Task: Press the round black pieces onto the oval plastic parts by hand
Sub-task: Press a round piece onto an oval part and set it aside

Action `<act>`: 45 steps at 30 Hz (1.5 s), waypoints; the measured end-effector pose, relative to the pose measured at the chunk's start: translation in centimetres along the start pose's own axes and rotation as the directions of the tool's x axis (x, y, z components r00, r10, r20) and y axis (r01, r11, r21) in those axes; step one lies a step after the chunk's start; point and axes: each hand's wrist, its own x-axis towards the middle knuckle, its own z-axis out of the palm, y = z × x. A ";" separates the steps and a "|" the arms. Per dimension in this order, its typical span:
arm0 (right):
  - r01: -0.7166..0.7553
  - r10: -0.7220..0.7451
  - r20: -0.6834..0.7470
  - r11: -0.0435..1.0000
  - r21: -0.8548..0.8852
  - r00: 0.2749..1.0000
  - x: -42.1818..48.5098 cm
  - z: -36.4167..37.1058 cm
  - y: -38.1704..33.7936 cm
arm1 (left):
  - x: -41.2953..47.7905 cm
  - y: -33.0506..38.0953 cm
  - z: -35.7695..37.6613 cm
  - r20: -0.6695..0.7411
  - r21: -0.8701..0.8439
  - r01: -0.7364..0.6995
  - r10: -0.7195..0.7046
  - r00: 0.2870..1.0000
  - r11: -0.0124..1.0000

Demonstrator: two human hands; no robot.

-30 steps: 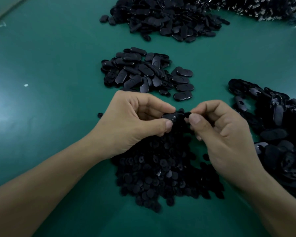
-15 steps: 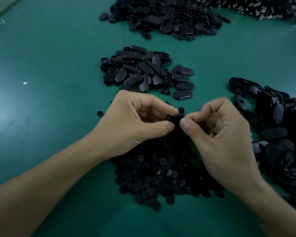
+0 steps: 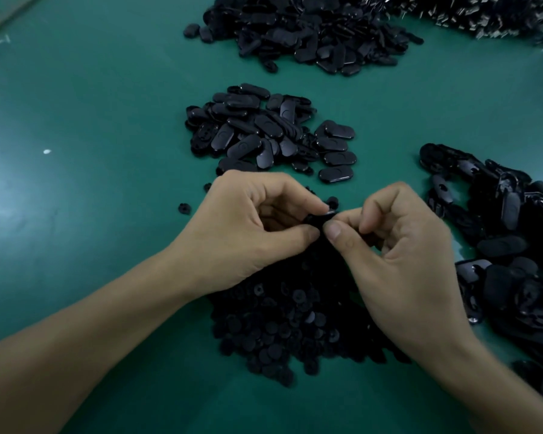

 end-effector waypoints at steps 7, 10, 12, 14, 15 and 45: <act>0.083 -0.087 -0.046 0.992 -0.097 0.995 -0.6 0.1 -0.4 | -0.3 -0.2 0.5 -0.084 0.139 -0.083 0.095 0.992 0.987; 0.135 -0.143 -0.052 0.980 -0.146 0.988 -0.7 0.0 -0.4 | -0.4 -0.2 0.6 -0.113 0.185 -0.126 0.149 0.982 0.974; 0.183 -0.193 -0.034 0.965 -0.186 0.981 -0.7 0.0 -0.3 | -0.4 -0.2 0.6 -0.128 0.262 -0.166 0.204 0.970 0.951; 0.221 -0.228 -0.002 0.947 -0.232 0.974 -0.8 0.0 -0.3 | -0.5 -0.1 0.7 -0.133 0.365 -0.200 0.263 0.956 0.909; 0.232 -0.236 0.012 0.943 -0.241 0.972 -0.9 0.0 -0.4 | -0.5 -0.1 0.7 -0.133 0.411 -0.208 0.284 0.950 0.888; 0.152 -0.148 0.103 0.988 -0.036 0.984 0.4 -1.2 1.6 | -0.2 -0.5 0.4 -0.111 0.158 -0.123 0.141 0.984 0.980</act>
